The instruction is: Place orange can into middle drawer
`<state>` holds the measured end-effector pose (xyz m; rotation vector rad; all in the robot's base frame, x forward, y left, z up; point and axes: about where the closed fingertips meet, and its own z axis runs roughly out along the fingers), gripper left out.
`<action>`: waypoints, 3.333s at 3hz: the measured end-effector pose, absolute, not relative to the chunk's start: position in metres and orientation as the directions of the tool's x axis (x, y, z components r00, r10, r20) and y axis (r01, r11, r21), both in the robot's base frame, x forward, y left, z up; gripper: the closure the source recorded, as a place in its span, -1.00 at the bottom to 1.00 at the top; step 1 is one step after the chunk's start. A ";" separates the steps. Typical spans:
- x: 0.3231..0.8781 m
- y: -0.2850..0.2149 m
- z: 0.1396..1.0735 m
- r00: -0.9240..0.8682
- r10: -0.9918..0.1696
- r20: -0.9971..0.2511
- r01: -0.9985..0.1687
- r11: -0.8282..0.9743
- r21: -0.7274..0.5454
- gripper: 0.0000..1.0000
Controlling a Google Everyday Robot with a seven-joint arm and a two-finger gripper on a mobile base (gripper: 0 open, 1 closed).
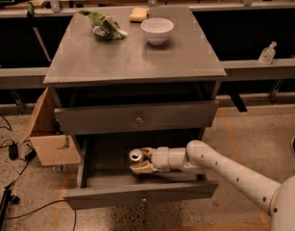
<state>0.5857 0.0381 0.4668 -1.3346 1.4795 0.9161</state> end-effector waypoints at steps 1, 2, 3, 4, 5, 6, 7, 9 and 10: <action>0.585 0.047 0.448 -0.044 -0.333 -0.942 -0.984 0.177 -0.016 -0.57; 0.586 0.050 0.443 -0.067 -0.334 -0.940 -0.980 0.201 -0.001 -0.98; 0.584 0.043 0.456 -0.070 -0.318 -0.946 -0.972 0.233 -0.006 -1.00; 0.585 0.016 0.489 -0.093 -0.303 -0.948 -0.951 0.309 -0.005 -0.66; 0.583 -0.024 0.528 -0.143 -0.301 -0.943 -0.923 0.385 0.017 -0.19; 0.570 -0.063 0.568 -0.190 -0.246 -0.950 -0.898 0.434 0.067 0.27; 0.568 -0.093 0.623 -0.156 -0.159 -0.975 -0.906 0.417 0.077 0.74; 0.601 -0.116 0.794 0.007 -0.021 -1.000 -0.948 0.319 -0.013 1.00; 0.610 -0.125 0.807 0.032 -0.016 -0.999 -0.940 0.339 -0.035 0.65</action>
Offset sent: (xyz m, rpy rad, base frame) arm 0.0029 0.0107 -0.0308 -0.0336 0.0700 -0.1031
